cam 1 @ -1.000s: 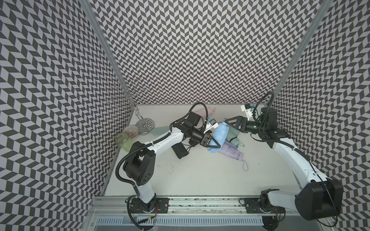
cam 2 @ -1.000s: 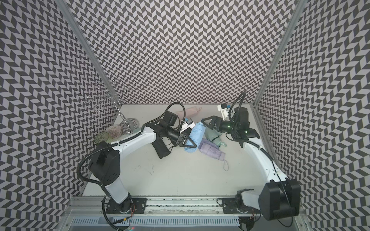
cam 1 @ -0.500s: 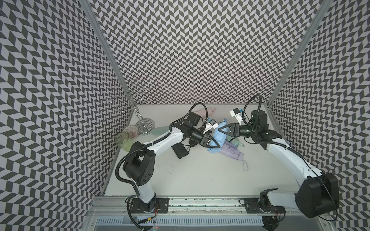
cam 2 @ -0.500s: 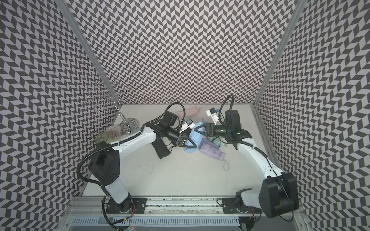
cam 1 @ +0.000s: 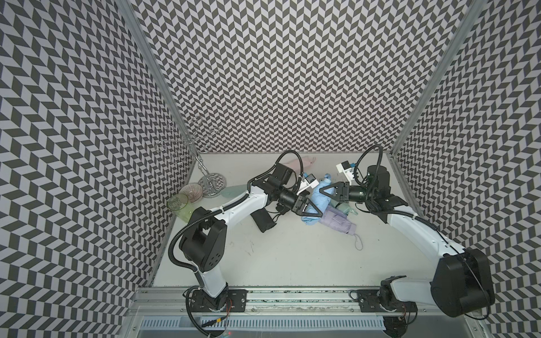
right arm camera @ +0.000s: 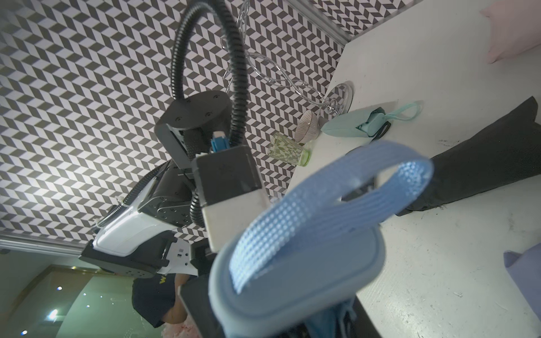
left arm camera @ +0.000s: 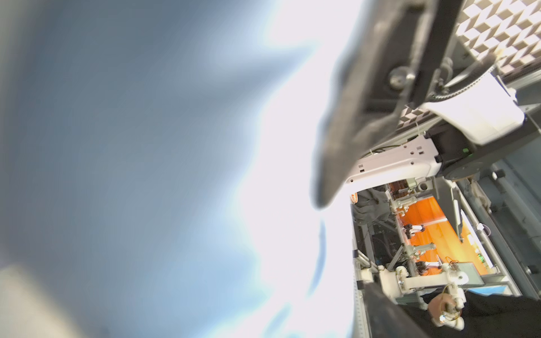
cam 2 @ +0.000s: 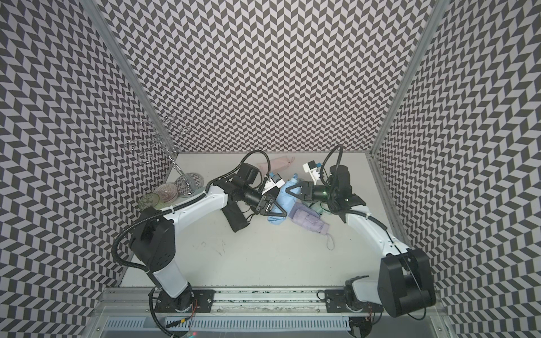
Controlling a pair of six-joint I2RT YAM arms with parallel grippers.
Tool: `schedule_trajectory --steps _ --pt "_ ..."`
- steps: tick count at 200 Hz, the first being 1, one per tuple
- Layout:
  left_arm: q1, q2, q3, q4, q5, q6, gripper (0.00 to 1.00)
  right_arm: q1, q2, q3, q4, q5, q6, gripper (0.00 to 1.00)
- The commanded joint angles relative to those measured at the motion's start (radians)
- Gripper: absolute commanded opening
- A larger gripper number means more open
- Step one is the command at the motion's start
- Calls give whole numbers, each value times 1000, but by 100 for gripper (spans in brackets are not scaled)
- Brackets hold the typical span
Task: Take umbrellas out of sleeves
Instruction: Pick up the umbrella from the center of the board.
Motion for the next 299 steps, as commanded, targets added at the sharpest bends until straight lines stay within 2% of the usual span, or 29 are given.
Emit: schedule_trajectory --steps 1,37,59,119,128,150,197,264,299 --pt "61 -57 -58 206 51 -150 100 -15 -69 -22 193 75 142 19" --pt "198 -187 -303 848 -21 -716 100 -33 -154 -134 477 218 386 19" --pt "224 -195 -373 1135 -29 -951 100 -29 -171 -174 675 271 510 21" --pt "205 -128 -411 1818 -83 -1541 100 4 -151 -133 754 320 541 21" --pt "198 -110 -415 1894 -123 -1602 100 14 -145 -125 758 324 537 21" --pt "184 -97 -423 1896 -118 -1604 100 52 -133 -110 768 355 537 21" --pt "170 -132 -428 1708 -97 -1470 100 89 -113 -76 740 390 498 21" --pt "109 -156 -430 1660 -97 -1426 100 116 -93 -83 779 444 482 21" --pt "99 -150 -413 1665 -101 -1430 92 123 -98 -90 769 437 462 21"
